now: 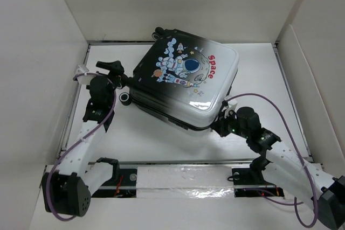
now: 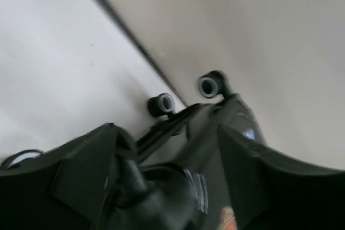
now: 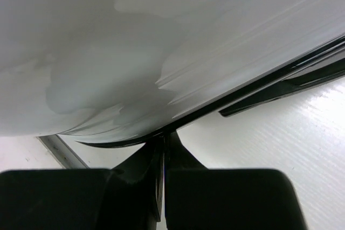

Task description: Pack the luggage

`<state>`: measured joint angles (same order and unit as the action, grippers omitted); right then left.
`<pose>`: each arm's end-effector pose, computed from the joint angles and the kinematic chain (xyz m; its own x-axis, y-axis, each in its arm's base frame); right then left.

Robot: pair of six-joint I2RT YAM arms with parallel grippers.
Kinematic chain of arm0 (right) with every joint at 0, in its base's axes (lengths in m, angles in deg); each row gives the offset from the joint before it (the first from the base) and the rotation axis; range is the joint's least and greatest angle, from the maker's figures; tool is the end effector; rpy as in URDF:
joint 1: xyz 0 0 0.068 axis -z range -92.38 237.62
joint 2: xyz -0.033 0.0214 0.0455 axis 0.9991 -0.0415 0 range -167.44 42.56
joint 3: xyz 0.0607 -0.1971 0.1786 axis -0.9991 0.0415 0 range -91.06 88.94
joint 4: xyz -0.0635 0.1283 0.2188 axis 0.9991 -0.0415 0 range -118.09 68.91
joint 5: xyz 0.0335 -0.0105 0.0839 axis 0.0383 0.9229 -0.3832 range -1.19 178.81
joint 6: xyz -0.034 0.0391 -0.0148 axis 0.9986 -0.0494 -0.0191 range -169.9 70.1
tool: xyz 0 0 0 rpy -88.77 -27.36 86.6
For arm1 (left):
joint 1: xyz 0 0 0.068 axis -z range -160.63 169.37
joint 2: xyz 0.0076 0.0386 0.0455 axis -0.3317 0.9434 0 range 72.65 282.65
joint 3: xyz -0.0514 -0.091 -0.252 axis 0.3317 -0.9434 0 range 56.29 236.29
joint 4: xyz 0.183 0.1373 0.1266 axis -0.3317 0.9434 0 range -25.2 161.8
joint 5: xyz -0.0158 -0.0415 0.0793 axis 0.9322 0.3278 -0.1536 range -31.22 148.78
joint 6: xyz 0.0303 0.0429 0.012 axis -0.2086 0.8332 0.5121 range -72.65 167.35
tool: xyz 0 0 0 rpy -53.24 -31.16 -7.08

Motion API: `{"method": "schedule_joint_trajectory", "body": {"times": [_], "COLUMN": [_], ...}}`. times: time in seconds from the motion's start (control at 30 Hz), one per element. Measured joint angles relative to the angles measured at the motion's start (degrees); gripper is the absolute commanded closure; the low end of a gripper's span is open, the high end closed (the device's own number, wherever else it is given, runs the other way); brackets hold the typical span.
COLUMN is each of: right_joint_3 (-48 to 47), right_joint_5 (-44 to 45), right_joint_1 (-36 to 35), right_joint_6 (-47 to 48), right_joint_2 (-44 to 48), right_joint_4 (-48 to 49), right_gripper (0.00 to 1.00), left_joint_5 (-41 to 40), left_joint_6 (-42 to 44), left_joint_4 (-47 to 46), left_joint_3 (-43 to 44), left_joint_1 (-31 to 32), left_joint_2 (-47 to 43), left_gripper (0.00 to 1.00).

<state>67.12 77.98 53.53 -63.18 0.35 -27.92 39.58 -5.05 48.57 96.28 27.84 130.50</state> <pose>0.1388 0.1019 0.2121 -0.5270 -0.0842 -0.8457 -0.5835 0.7593 0.2880 0.2377 -0.0235 0.3160 0.1303 -0.7758 -0.6174 -0.1358 0.6028 -0.7862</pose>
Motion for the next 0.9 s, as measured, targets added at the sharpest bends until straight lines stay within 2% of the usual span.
{"method": "schedule_joint_trajectory", "body": {"times": [0.07,0.1,0.17,0.27,0.37,0.5,0.63,0.7,0.77,0.9], "right_joint_3": [-1.14,-1.68,-3.04,-4.68,-5.53,-5.57,-5.57,-5.57,-5.55,-5.35], "right_joint_5": [-1.79,-2.78,-4.33,-5.57,-5.7,-6.38,-7.15,-7.23,-7.21,-5.73], "right_joint_1": [1.81,2.86,4.81,6.58,7.5,8.35,8.63,8.63,8.63,9.07], "right_joint_6": [0.59,0.92,1.44,2.19,2.95,3.28,3.52,3.61,3.63,3.85], "right_joint_2": [-1.38,-2.38,-4.5,-6.82,-8.0,-8.57,-9.33,-9.53,-9.51,-8.76], "right_joint_4": [-0.15,-0.15,-0.11,-0.04,0.11,0.92,1.68,1.99,2.05,2.16], "right_gripper": [1.0,1.0,1.0,1.0,1.0,1.0,1.0,1.0,1.0,1.0], "left_joint_5": [0.2,0.31,1.18,4.76,8.59,7.54,-0.2,-2.89,-3.8,-4.96], "left_joint_6": [0.52,0.9,1.6,2.51,4.04,5.64,7.04,8.2,9.55,12.39], "left_joint_4": [-0.28,-0.87,-2.4,-3.91,-4.2,-3.58,-6.32,-8.44,-11.47,-15.52], "left_joint_3": [0.87,0.42,-3.1,-12.79,-21.53,-28.13,-25.35,-20.92,-17.0,-11.89], "left_joint_1": [1.03,1.88,3.32,4.15,6.99,24.59,44.06,49.83,52.19,52.68], "left_joint_2": [-3.82,-5.75,-9.92,-14.32,-14.69,-13.11,-4.96,2.19,7.8,15.28], "left_gripper": [0.68,0.98,1.0,1.0,1.0,1.0,1.0,1.0,1.0,1.0]}}
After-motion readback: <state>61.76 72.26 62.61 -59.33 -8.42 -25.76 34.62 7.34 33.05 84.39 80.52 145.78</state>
